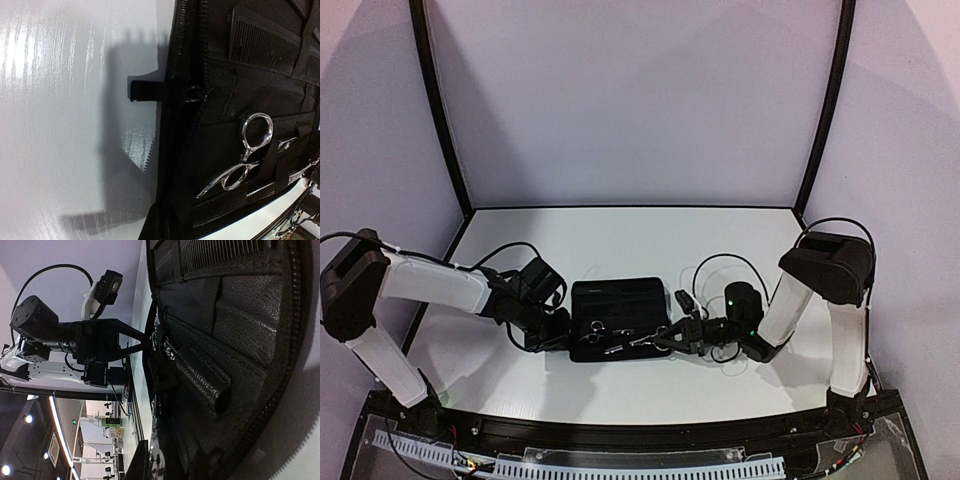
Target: Sort the hair-cutting tools
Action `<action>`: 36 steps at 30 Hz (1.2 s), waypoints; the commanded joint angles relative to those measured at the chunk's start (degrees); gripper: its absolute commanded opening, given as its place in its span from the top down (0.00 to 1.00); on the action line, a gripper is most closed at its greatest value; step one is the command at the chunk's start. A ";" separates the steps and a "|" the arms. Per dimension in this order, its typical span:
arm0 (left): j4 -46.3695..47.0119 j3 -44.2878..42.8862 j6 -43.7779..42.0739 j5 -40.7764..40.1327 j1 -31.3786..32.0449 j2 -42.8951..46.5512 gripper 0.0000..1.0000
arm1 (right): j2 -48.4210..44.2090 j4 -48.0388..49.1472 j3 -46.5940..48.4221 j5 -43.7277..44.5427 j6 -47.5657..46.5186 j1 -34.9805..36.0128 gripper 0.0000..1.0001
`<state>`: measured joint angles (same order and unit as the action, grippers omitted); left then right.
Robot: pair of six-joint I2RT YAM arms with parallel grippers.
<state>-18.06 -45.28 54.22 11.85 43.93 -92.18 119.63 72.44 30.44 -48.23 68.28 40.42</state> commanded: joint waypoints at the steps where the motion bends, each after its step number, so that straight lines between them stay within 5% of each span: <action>1: 3.43 0.70 0.59 6.69 3.35 -2.96 0.99 | 0.98 -7.94 1.37 4.82 -0.56 2.67 1.00; 18: 5.87 2.16 2.04 7.20 3.44 -2.76 0.99 | -4.54 -20.39 4.49 7.33 -3.98 4.42 1.00; 36: 8.97 3.00 2.79 9.06 3.45 -2.32 0.99 | -0.68 -17.83 10.72 3.50 -1.73 7.73 0.91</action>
<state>-15.88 -43.76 55.94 11.90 43.97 -91.38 117.04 57.07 38.16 -47.59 67.43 43.27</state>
